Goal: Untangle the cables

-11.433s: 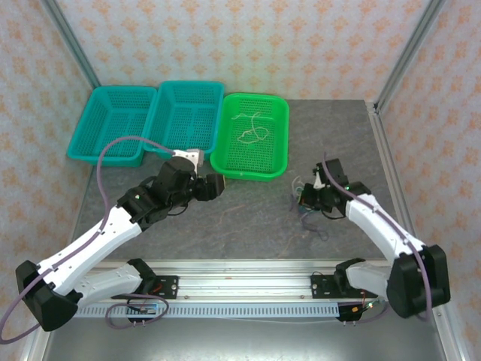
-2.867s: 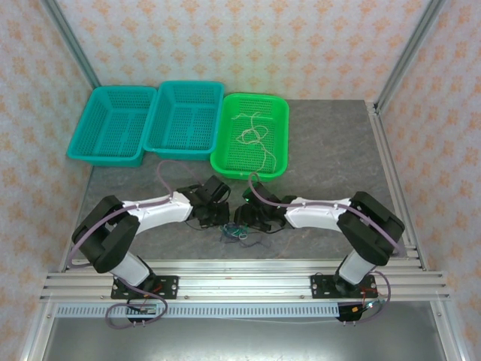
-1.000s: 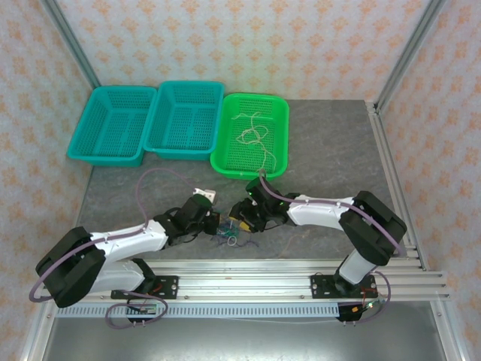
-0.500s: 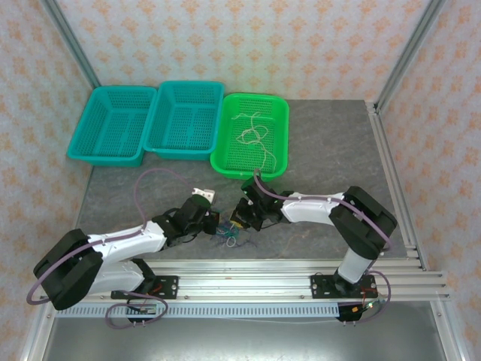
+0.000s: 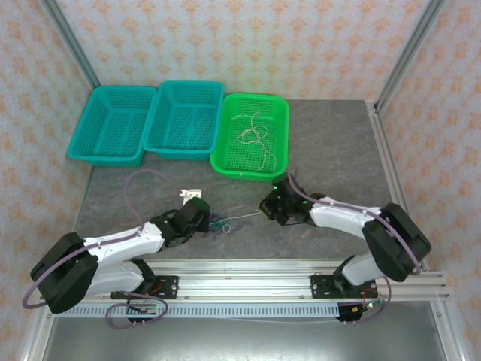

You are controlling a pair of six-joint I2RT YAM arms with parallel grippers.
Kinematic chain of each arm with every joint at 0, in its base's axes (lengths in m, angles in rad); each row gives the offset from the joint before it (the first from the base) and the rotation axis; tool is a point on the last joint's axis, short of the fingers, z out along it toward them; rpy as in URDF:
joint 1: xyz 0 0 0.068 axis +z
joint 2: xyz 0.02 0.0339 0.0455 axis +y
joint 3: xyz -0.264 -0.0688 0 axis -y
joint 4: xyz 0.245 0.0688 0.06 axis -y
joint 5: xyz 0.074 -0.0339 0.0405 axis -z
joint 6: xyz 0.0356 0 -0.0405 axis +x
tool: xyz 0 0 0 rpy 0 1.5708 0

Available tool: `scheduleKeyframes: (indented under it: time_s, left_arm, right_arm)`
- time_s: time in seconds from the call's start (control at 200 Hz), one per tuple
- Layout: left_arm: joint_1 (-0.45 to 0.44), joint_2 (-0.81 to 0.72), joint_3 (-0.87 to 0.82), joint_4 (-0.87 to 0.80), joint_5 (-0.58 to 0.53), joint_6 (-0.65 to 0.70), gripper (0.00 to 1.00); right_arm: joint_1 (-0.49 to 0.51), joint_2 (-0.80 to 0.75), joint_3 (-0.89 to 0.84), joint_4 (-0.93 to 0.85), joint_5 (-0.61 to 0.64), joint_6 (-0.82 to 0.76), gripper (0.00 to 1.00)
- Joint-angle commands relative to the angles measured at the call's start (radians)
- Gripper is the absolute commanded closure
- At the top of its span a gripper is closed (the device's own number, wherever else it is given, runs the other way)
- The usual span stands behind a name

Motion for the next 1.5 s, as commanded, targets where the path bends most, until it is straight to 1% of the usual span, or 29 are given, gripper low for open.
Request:
scheduleKeyframes:
  time_s: [0.0,0.09,0.105,0.205,0.295,0.4,0.53,0.631,0.766,0.906,1.076,1.196,1.261,1.301,1.331,1.371,1.436,1.466,1.496]
  left_arm:
    - [-0.005,-0.02,-0.015,-0.12,-0.145,-0.082,1.0]
    - [-0.003,-0.022,-0.01,-0.163,-0.192,-0.128,1.0]
    - [-0.003,-0.022,-0.009,-0.169,-0.198,-0.134,1.0]
    - [-0.003,-0.022,-0.009,-0.185,-0.214,-0.155,1.0]
    - [-0.001,-0.024,-0.007,-0.199,-0.228,-0.164,1.0]
    - [0.004,-0.025,0.001,-0.232,-0.26,-0.188,1.0]
    - [0.028,-0.017,0.018,-0.318,-0.316,-0.265,1.0]
    - [0.062,-0.006,0.033,-0.363,-0.32,-0.311,1.0]
    - [0.119,0.022,0.053,-0.405,-0.313,-0.361,1.0]
    - [0.144,0.047,0.07,-0.435,-0.327,-0.382,1.0]
    - [0.193,0.039,0.065,-0.449,-0.318,-0.399,1.0]
    - [0.222,0.02,0.053,-0.456,-0.314,-0.424,0.99]
    - [0.236,0.003,0.044,-0.452,-0.304,-0.426,0.94]
    - [0.236,-0.012,0.038,-0.434,-0.29,-0.405,0.86]
    - [0.236,-0.025,0.032,-0.4,-0.265,-0.368,0.78]
    - [0.236,-0.048,0.022,-0.336,-0.21,-0.301,0.7]
    - [0.236,-0.1,0.006,-0.227,-0.099,-0.192,0.6]
    - [0.235,-0.127,0.001,-0.182,-0.043,-0.149,0.54]
    - [0.235,-0.154,0.003,-0.147,0.013,-0.109,0.47]
  right_arm:
    - [-0.08,-0.112,-0.053,-0.11,0.088,-0.027,1.0]
    - [-0.16,-0.216,-0.07,-0.187,0.12,-0.053,1.0]
    - [-0.176,-0.253,-0.071,-0.203,0.126,-0.058,1.0]
    - [-0.283,-0.398,-0.065,-0.308,0.162,-0.093,1.0]
    - [-0.385,-0.505,-0.03,-0.402,0.164,-0.139,1.0]
    - [-0.481,-0.575,0.037,-0.494,0.148,-0.193,1.0]
    - [-0.57,-0.616,0.117,-0.553,0.126,-0.225,1.0]
    - [-0.607,-0.622,0.18,-0.573,0.118,-0.234,1.0]
    - [-0.658,-0.634,0.268,-0.616,0.169,-0.24,1.0]
    - [-0.732,-0.642,0.354,-0.604,0.157,-0.232,1.0]
    - [-0.738,-0.632,0.48,-0.631,0.191,-0.276,1.0]
    - [-0.739,-0.642,0.525,-0.659,0.251,-0.306,1.0]
    - [-0.739,-0.648,0.53,-0.658,0.264,-0.315,1.0]
    - [-0.739,-0.646,0.522,-0.638,0.23,-0.317,1.0]
    - [-0.738,-0.639,0.505,-0.603,0.176,-0.315,1.0]
    - [-0.739,-0.624,0.47,-0.537,0.057,-0.305,1.0]
    - [-0.729,-0.599,0.386,-0.399,-0.133,-0.26,1.0]
    - [-0.718,-0.587,0.349,-0.357,-0.191,-0.241,1.0]
    - [-0.703,-0.575,0.322,-0.336,-0.222,-0.238,1.0]
